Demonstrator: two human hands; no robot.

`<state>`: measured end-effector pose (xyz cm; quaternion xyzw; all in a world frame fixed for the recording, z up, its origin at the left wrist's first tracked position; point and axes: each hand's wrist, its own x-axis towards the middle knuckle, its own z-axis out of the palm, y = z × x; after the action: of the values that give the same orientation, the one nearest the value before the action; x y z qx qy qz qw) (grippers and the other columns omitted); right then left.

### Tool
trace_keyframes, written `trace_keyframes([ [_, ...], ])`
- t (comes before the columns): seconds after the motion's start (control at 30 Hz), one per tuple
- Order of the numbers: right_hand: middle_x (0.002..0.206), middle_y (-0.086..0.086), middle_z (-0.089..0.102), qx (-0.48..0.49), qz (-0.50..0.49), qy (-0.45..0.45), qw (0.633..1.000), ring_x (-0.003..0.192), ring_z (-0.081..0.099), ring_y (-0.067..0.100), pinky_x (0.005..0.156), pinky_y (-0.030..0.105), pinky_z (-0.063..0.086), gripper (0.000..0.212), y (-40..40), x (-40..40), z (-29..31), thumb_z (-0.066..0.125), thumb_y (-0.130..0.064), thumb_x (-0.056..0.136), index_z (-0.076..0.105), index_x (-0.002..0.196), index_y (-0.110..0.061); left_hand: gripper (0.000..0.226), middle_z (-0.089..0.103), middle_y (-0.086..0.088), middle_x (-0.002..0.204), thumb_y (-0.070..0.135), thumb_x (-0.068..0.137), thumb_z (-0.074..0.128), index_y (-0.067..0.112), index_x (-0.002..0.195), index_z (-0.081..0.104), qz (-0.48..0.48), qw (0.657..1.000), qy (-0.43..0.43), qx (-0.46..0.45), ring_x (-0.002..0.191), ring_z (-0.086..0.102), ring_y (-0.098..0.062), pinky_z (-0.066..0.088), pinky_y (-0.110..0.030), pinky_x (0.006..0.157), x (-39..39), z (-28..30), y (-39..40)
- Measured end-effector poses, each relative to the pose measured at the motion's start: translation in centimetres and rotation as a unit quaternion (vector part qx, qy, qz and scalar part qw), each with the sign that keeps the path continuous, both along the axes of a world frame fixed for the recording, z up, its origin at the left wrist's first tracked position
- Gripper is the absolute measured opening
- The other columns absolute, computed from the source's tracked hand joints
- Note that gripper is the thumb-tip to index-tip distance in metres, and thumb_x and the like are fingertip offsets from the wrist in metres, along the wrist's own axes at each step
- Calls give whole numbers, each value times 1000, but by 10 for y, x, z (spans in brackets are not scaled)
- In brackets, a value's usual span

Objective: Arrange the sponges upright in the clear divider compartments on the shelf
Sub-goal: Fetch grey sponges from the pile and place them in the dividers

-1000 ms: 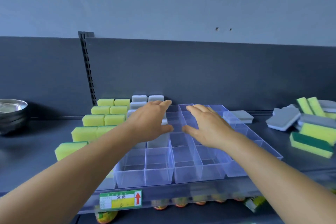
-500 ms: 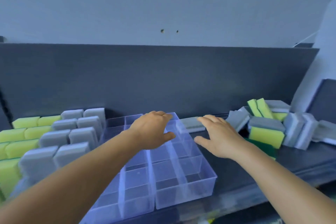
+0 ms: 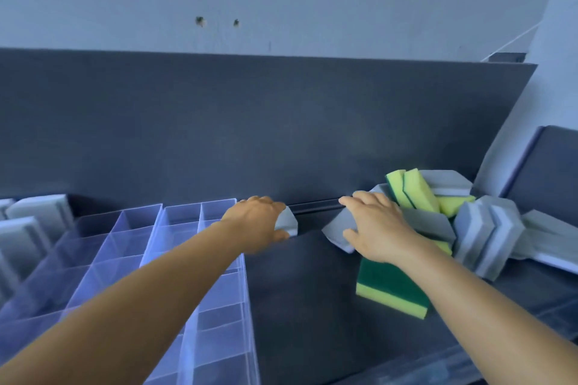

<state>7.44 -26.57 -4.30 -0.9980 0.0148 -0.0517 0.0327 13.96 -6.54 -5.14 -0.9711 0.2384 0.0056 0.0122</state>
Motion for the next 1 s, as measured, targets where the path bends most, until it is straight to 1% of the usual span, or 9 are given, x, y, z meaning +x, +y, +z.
trace_keyframes([
  [0.1, 151, 2, 28, -1, -15, -7, 1000, 140, 20, 27, 114, 37, 19, 61, -8, 11, -1, 42, -50, 94, 25, 147, -25, 61, 40, -3, 144, 52, 91, 47, 27, 146, 33, 15, 1000, 9, 11, 132, 39, -26, 37, -39, 106, 15, -8, -8],
  [0.23, 146, 5, 36, -30, -40, 14, 999, 136, 27, 29, 109, 40, 24, 67, -15, 24, -7, 42, -58, 90, 25, 144, -22, 62, 45, -8, 138, 47, 90, 51, 25, 145, 31, 31, 999, 26, 37, 128, 44, -29, 35, -37, 105, 27, -17, -11],
  [0.5, 137, 1, 47, 26, 38, 59, 997, 123, 45, 28, 103, 38, 35, 79, -12, 31, -7, 60, -41, 83, 17, 148, -28, 64, 42, -10, 126, 42, 82, 64, 15, 133, 38, 46, 997, 59, -18, 109, 53, -31, 44, -35, 83, 27, -19, -24],
  [0.6, 112, 2, 58, 37, 34, 93, 994, 106, 53, 27, 90, 35, 43, 73, -8, 31, -7, 58, -43, 85, 24, 146, -21, 46, 37, -9, 117, 40, 81, 65, 10, 112, 49, 47, 997, 62, -25, 82, 56, -28, 48, -34, 69, 22, -18, -29],
  [0.67, 84, -1, 57, 39, 25, 116, 992, 87, 53, 22, 78, 32, 43, 72, -5, 31, -6, 58, -48, 86, 28, 143, -18, 45, 35, -6, 110, 37, 79, 66, 9, 108, 46, 52, 996, 49, -52, 77, 51, -26, 46, -34, 65, 17, -14, -31],
  [0.7, 81, -2, 56, 36, 23, 125, 991, 83, 52, 21, 77, 32, 43, 72, -4, 31, -5, 58, -50, 85, 29, 143, -16, 45, 35, -5, 106, 35, 78, 66, 9, 107, 42, 58, 995, 44, -73, 77, 50, -25, 45, -35, 64, 15, -11, -31],
  [0.8, 85, -3, 54, 29, 21, 151, 988, 81, 52, 20, 75, 33, 44, 72, -1, 34, -5, 60, -53, 83, 34, 137, -15, 48, 42, -1, 86, 30, 77, 69, 12, 102, 32, 67, 988, 42, -133, 76, 50, -25, 41, -34, 61, 9, -3, -28],
  [0.87, 91, -3, 55, 37, 19, 178, 983, 78, 54, 18, 67, 31, 44, 69, 1, 35, -6, 61, -55, 81, 39, 132, -14, 56, 45, 1, 77, 29, 77, 71, 11, 110, 31, 67, 982, 43, -174, 75, 51, -24, 43, -34, 61, 7, 3, -24],
  [1.0, 117, 4, 58, 80, 11, 175, 981, 87, 60, 19, 69, 31, 50, 72, 6, 36, -9, 67, -51, 79, 40, 134, -13, 94, 48, 1, 94, 31, 70, 80, 28, 140, 17, 37, 965, 48, -255, 86, 52, -22, 46, -31, 69, -2, 12, -15],
])
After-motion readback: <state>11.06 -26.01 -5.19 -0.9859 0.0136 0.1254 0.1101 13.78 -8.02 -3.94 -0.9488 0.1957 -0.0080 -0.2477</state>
